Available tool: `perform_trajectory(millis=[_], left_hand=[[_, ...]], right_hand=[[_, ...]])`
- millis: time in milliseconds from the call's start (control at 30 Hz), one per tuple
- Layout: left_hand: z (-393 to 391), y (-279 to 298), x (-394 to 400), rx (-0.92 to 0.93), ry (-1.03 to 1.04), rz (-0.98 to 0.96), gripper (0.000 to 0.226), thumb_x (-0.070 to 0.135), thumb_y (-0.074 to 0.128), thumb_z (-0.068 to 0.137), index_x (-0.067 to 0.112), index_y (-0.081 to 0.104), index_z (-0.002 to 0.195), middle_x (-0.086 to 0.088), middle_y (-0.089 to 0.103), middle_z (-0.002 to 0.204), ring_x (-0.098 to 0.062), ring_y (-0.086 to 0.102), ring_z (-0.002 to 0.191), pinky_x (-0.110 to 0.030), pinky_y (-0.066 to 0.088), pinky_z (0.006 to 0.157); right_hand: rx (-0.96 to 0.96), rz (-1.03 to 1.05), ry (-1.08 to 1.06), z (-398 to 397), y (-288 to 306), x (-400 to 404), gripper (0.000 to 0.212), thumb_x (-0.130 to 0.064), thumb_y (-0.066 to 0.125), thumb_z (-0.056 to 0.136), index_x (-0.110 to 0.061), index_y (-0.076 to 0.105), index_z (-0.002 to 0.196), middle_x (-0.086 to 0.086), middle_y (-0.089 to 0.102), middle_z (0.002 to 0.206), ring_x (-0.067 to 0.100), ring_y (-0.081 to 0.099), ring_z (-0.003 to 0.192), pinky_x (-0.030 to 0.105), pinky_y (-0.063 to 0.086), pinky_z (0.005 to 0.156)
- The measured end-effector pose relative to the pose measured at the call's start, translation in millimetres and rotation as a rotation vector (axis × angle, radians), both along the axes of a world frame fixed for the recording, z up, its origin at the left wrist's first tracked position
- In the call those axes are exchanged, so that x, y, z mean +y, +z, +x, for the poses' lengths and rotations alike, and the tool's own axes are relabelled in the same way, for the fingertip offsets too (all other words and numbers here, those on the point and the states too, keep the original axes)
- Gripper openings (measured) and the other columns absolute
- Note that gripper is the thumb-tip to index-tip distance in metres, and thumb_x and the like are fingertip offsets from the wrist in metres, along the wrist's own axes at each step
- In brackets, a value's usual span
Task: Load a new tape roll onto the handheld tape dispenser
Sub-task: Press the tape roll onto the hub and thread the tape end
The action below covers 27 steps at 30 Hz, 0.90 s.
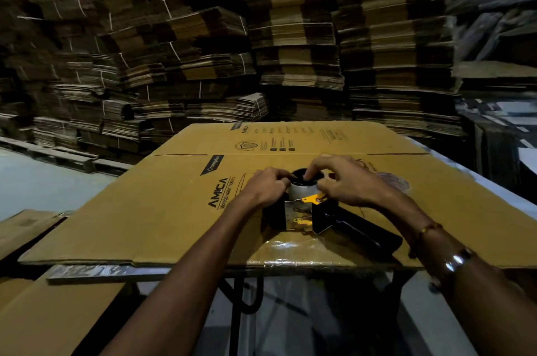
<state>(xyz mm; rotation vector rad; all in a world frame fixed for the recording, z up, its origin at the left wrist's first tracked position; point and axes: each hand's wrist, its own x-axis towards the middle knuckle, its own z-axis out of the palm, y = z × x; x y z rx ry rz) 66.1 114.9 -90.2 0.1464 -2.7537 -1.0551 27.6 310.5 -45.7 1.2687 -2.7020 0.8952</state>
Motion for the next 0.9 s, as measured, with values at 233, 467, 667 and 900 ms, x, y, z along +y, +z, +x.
perform_trajectory(millis=[233,467,667,900], left_hand=[[18.0,-14.2,23.2,0.101,0.223,-0.006,0.037,0.032,0.045,0.097,0.022,0.062,0.128,-0.009,0.066,0.112,-0.026,0.061,0.099,-0.046,0.054,0.088],[28.3,-10.9,33.9,0.107,0.302,-0.007,0.037,0.028,0.043,0.096,0.021,0.064,0.127,-0.009,0.068,0.108,-0.029,0.062,0.099,-0.048,0.053,0.091],[35.7,-11.1,38.4,0.098,0.315,-0.029,0.036,0.034,0.043,0.095,0.017,0.064,0.12,-0.007,0.065,0.101,-0.027,0.061,0.095,-0.048,0.052,0.09],[46.1,-12.6,50.7,0.122,0.363,-0.083,0.032,0.032,0.04,0.096,0.015,0.067,0.101,-0.007,0.065,0.09,-0.027,0.061,0.088,-0.047,0.052,0.087]], right_hand=[[0.181,0.099,-0.043,35.3,-34.2,-5.4,0.05,-0.063,0.036,0.096,-0.031,0.069,0.115,-0.012,0.056,0.106,0.009,0.046,0.102,0.033,0.039,0.086],[-0.206,-0.25,0.078,40.3,-31.0,9.9,0.065,-0.062,0.045,0.092,-0.008,0.07,0.067,-0.008,0.058,0.1,0.011,0.057,0.101,0.036,0.046,0.088],[-0.071,-0.136,-0.048,43.0,-30.0,5.1,0.029,-0.042,0.066,0.09,-0.026,0.056,0.112,-0.008,0.054,0.12,0.011,0.05,0.111,0.034,0.046,0.09],[0.028,0.113,-0.22,49.0,-21.0,-7.5,0.05,-0.017,0.059,0.092,-0.016,0.043,0.139,0.004,0.043,0.138,0.021,0.041,0.128,0.037,0.041,0.105]])
